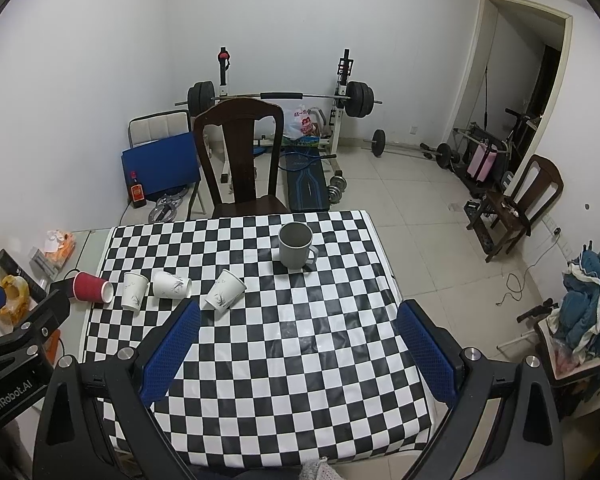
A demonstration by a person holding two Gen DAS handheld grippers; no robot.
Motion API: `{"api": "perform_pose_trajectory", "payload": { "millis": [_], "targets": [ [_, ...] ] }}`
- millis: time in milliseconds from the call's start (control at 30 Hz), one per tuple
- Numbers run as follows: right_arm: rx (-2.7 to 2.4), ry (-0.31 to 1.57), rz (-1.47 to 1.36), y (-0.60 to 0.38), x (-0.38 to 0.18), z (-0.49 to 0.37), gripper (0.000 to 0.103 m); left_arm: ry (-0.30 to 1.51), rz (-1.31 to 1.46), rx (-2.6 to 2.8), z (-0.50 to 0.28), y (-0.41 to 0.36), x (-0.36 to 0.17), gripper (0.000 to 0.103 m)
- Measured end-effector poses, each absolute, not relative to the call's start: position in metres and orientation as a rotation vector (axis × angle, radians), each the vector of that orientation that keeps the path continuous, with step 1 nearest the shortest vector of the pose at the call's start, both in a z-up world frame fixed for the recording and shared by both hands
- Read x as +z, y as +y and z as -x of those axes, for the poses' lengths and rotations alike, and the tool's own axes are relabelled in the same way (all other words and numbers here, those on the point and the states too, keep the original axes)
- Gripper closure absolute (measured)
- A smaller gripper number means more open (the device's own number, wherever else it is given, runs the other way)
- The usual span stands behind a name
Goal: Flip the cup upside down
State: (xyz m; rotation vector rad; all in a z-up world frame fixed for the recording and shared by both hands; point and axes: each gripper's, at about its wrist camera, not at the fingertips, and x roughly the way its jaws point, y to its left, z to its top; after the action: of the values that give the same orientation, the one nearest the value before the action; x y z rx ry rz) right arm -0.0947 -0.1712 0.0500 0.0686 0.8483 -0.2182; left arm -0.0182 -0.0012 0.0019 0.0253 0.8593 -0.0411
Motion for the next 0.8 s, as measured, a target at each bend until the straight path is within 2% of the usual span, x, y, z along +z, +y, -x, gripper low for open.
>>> {"api": "perform_pose_trajectory", "payload": {
  "millis": [800],
  "targets": [
    [-0.216,0.854,-0.092,-0.1688,0.0538,0.0918,0.003,0.860,-0.021,-0.035,0.0198,-0.0022,0.0009,0.000]
  ]
}}
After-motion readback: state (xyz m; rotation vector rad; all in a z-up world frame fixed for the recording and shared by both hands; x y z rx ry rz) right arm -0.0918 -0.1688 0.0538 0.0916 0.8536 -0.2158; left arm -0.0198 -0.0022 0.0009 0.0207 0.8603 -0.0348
